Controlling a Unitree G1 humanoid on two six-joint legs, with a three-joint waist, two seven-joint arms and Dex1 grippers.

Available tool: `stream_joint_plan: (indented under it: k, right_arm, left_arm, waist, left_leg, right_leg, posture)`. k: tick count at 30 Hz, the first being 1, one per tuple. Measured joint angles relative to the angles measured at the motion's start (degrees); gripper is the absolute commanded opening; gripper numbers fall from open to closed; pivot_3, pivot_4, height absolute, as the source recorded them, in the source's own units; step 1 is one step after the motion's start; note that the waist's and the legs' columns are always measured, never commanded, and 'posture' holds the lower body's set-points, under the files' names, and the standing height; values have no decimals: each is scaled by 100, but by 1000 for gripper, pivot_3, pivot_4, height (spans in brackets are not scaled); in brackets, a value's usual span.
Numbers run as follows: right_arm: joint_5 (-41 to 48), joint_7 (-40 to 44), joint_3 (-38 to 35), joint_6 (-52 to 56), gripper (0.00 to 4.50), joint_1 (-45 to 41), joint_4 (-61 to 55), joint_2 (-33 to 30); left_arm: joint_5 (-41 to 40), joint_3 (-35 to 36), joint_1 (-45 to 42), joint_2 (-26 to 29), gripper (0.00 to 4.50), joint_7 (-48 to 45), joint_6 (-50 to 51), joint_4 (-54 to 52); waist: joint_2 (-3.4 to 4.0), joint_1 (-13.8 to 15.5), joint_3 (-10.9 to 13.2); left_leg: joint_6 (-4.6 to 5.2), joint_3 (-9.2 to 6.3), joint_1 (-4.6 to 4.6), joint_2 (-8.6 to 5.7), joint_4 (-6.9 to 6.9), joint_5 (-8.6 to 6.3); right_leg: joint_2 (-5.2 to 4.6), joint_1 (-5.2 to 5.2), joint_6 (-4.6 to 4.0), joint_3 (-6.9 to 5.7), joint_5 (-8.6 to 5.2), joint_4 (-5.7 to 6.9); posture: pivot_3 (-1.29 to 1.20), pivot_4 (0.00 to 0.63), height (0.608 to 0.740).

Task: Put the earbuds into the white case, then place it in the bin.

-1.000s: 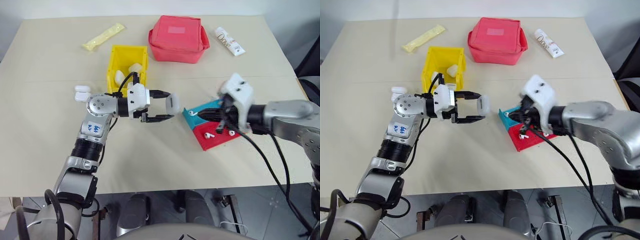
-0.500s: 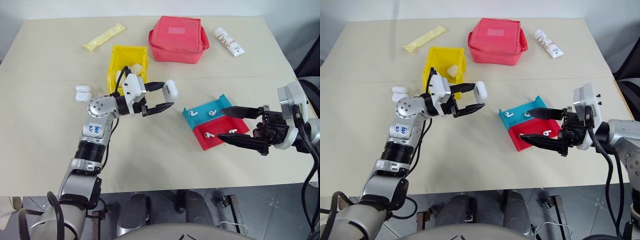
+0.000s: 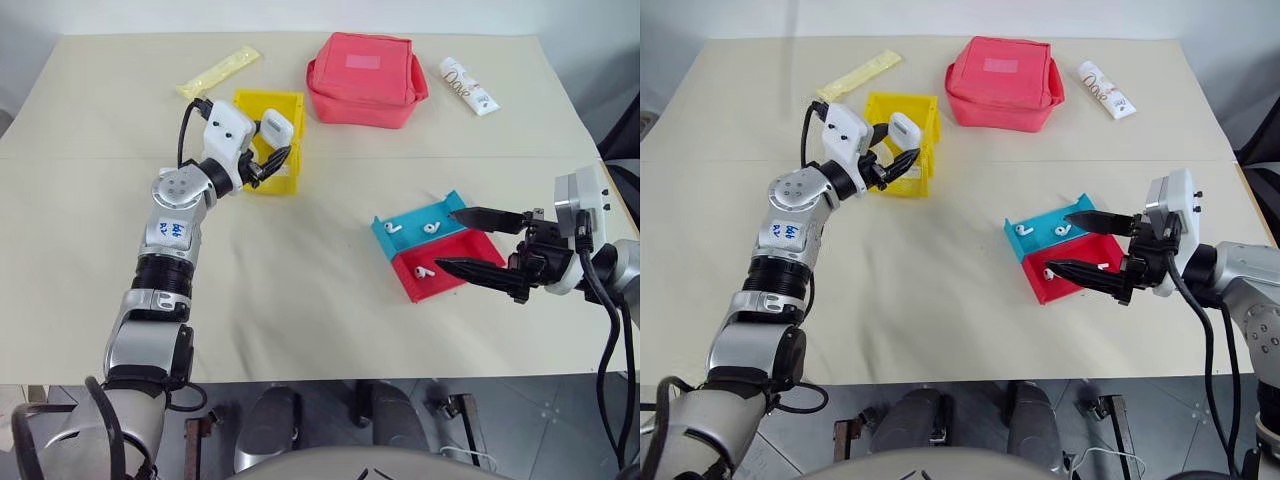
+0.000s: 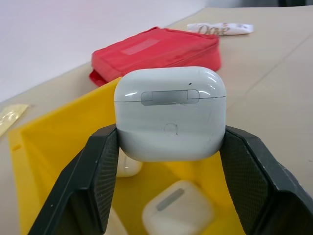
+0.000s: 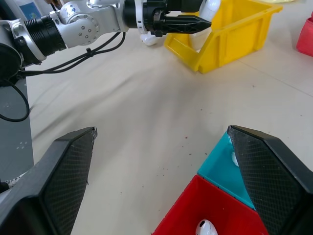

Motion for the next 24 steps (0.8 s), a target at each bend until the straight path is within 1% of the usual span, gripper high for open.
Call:
stream_joint_plan:
  k: [1, 4, 5, 8, 12, 16, 20, 24]
  right_arm:
    - [-7, -5, 0, 0, 4500, -1, 0, 0]
    - [-51, -7, 2, 0, 4500, -23, 4, -1]
    - [-56, -4, 1, 0, 4500, -30, 7, -1]
    - [-98, 25, 7, -1, 4500, -88, 29, -4]
    - [-139, 124, 22, -14, 4500, -144, 54, -22]
    - [-282, 455, 90, -152, 4500, -194, 209, -164]
    - [-557, 916, 295, -389, 4500, -217, 478, -381]
    - [-1224, 1537, 743, -954, 4500, 113, 733, -806]
  left_arm:
    - [17, 0, -60, 2, 3464, 66, 1, 126]
    - [70, -2, -165, 20, 4355, 92, -7, 391]
    - [70, -4, -165, 20, 4452, 79, -7, 406]
    - [-23, -4, -144, 52, 4452, -282, -43, 313]
    - [-369, 34, 33, 243, 4452, -1075, -264, -257]
    - [-1030, 256, 639, 842, 4452, -2132, -408, -1297]
    - [-1864, 495, 1265, 1579, 4452, -3285, 451, -1906]
    - [-2258, 642, 1914, 1984, 4452, -4041, 845, -2100]
  waist:
    - [0, -1, 0]
    - [0, -4, 0]
    - [0, -4, 0]
    - [-1, -2, 1]
    - [-1, -20, 0]
    - [0, -80, 1]
    - [3, -152, 1]
    - [1, -144, 2]
  left_leg:
    - [-1, 1, 1, 0, 0, 1]
    - [-3, 8, 5, 0, 0, 2]
    - [-3, 10, 6, 1, 0, 1]
    - [-3, 12, 6, 1, 0, 2]
    - [-7, 14, 10, 4, 0, 2]
    - [-15, 25, 20, 14, -2, -2]
    - [-16, 28, 36, 16, -4, -3]
    - [-13, 24, 35, 13, -4, -6]
  right_leg:
    - [1, 0, 0, 0, 0, 2]
    - [4, 0, 0, -1, 0, 4]
    - [4, 0, 0, -1, 0, 5]
    - [3, 0, 0, -2, 0, 7]
    - [4, 1, 0, -2, 0, 7]
    - [10, 0, -5, -2, -3, 12]
    - [13, 11, -10, -4, -7, 16]
    - [10, 11, -16, -4, -11, 20]
  posture:
    - [0, 150, 740]
    - [0, 150, 740]
    - [0, 150, 740]
    - [0, 150, 740]
    - [0, 150, 740]
    - [0, 150, 740]
    - [0, 150, 740]
    - [0, 150, 740]
